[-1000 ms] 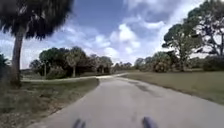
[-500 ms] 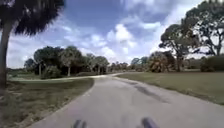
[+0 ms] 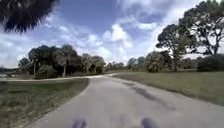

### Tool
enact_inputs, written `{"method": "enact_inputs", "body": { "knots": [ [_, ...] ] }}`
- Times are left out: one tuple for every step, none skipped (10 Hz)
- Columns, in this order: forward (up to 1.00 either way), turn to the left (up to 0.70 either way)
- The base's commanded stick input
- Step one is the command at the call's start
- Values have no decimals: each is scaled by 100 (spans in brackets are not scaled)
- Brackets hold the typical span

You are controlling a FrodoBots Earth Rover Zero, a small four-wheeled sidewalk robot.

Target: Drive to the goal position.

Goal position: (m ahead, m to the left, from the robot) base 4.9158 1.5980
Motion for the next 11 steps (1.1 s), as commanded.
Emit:
{"method": "enact_inputs", "body": {
  "knots": [
    [69,3],
    [69,3],
    [69,3],
    [69,3],
    [69,3],
    [69,3],
    [69,3],
    [69,3],
    [69,3],
    [69,3],
    [69,3]
  ]
}}
